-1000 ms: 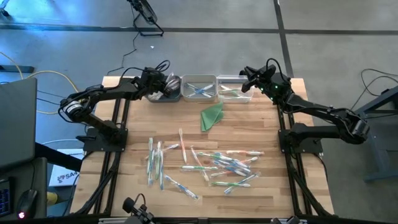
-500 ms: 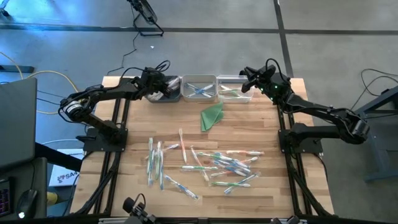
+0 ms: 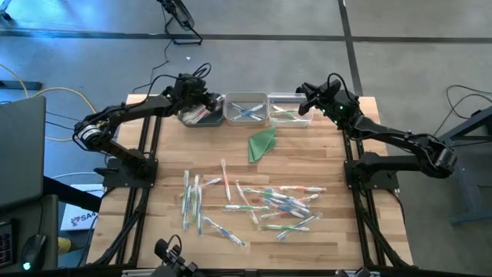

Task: Pick & Place Toothbrushes
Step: Put the orange toothbrush into the dark blue bin

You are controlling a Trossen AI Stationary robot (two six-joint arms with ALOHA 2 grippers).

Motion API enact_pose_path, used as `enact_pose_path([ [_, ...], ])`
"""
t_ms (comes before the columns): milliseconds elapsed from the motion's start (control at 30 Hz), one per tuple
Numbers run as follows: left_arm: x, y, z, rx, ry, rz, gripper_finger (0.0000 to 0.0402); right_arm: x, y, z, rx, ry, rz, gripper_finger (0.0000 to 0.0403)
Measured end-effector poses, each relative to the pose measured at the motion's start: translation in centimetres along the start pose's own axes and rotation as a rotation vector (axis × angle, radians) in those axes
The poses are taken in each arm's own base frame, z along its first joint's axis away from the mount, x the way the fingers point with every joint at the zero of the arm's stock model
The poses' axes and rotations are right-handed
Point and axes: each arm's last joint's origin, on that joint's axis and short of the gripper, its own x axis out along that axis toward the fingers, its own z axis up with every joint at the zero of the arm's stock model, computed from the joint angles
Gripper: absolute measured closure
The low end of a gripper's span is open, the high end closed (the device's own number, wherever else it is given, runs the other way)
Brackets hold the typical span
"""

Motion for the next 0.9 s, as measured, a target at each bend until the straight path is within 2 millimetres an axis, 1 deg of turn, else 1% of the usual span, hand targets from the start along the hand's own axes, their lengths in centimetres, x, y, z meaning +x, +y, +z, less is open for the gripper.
enact_pose_path([
  [133, -0.4, -0.8, 0.9, 0.018, 0.060, -0.015, 0.0224, -0.1, 0.4, 0.0, 0.003, -0.001, 0.016, 0.0369],
  [233, -1.1, -1.7, 1.5, 0.037, 0.085, -0.040, 0.0237, -0.2, 0.7, 0.0, 0.002, 0.000, 0.032, 0.0369],
  [367, -2.2, -3.0, 1.6, 0.059, 0.089, -0.082, 0.0269, -0.3, 1.3, 0.0, 0.001, 0.000, 0.056, 0.0369],
  [633, -4.7, -5.1, 1.9, 0.010, 0.080, -0.154, 0.0342, -0.5, 1.9, 0.0, 0.001, 0.001, 0.084, 0.0369],
  [900, -6.5, -7.9, 1.7, -0.021, 0.069, -0.256, 0.0383, -0.7, 2.8, -0.1, -0.001, 0.002, 0.125, 0.0369],
])
